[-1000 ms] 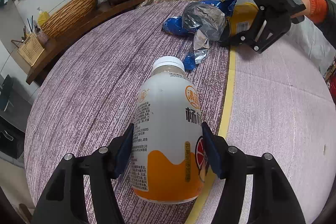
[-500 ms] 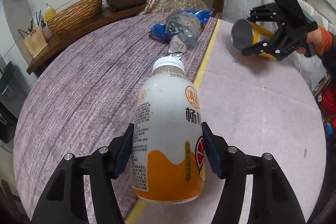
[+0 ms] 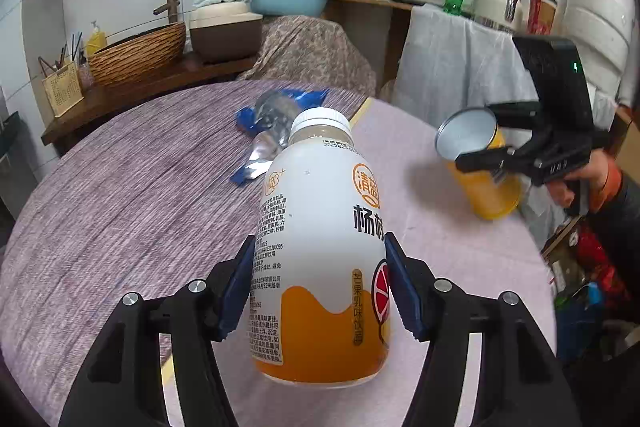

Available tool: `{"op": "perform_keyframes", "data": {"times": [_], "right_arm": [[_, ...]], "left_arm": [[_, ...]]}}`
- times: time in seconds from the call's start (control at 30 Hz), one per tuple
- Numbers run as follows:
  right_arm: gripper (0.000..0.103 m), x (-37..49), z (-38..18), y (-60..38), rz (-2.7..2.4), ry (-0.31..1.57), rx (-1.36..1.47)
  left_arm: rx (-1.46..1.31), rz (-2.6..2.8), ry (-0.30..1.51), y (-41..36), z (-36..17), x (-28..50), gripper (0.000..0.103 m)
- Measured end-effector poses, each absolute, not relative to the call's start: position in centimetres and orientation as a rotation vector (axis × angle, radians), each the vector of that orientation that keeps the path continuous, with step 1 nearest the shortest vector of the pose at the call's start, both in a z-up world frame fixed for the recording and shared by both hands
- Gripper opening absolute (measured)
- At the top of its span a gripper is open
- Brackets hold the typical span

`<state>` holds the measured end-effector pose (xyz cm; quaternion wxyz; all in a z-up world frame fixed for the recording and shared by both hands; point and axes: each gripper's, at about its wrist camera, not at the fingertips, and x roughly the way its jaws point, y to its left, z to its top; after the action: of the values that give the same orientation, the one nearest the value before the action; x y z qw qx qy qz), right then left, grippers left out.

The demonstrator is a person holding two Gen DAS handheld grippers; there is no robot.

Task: Collect trash
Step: 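Lift the bottle and yellow can and carry them toward the bin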

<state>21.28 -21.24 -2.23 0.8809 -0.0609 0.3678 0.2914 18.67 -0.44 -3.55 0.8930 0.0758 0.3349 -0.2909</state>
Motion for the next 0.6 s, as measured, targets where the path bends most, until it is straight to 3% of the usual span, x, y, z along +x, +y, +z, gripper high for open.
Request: {"op": "perform_keyframes", "data": {"times": [0.6], "right_arm": [[0.072,17.9,-1.3,-23.9,0.589,0.598,0.06]], "left_arm": [[0.098,-0.619,0.627,-4.0,-1.7,18.4,0.061]]}}
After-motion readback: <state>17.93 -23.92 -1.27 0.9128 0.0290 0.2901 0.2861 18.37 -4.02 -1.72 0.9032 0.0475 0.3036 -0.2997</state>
